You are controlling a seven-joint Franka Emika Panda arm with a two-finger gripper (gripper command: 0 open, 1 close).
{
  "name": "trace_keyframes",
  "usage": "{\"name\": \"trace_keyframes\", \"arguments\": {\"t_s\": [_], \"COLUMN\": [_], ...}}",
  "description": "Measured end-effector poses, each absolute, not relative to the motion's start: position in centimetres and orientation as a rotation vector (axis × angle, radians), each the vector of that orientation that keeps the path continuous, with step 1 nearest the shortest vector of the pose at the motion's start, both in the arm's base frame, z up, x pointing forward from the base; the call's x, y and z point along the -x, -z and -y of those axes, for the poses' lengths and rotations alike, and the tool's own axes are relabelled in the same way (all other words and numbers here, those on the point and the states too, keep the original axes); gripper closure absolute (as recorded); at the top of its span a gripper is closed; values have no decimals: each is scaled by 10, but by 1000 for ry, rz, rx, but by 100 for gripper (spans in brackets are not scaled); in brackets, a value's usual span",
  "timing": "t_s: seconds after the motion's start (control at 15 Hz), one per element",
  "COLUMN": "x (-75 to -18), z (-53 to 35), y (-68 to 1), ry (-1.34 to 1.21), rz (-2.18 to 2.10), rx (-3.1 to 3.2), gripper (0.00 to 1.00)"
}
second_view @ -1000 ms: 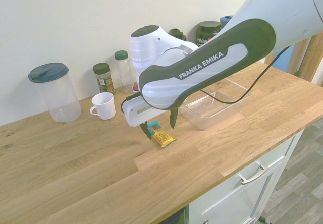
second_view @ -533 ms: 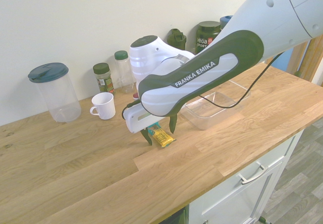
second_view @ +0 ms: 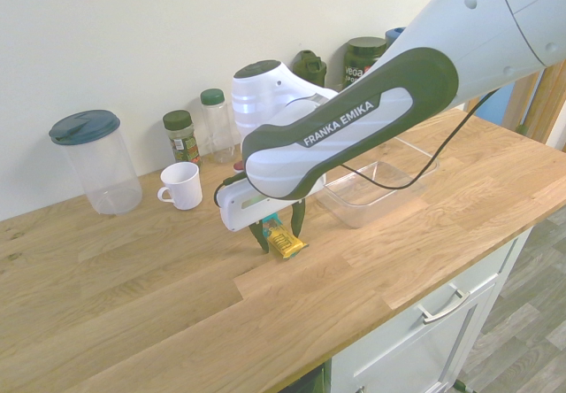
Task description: Put the protein bar into the container
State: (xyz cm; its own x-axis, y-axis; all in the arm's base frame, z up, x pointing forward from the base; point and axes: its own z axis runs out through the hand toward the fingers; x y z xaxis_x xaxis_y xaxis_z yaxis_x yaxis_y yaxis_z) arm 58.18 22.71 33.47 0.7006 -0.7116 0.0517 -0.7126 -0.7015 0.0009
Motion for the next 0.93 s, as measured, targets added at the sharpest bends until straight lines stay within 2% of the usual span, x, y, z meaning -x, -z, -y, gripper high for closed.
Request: {"name": "trace_keyframes", "arguments": {"t_s": [0.73,0.93], "x": [-589,-586], "z": [-217,-221], "y": [-340,-365], "ry": [-64,-122], "rz": [1205,1201], "rx": [-2899,-2922], "gripper": [100,100]}}
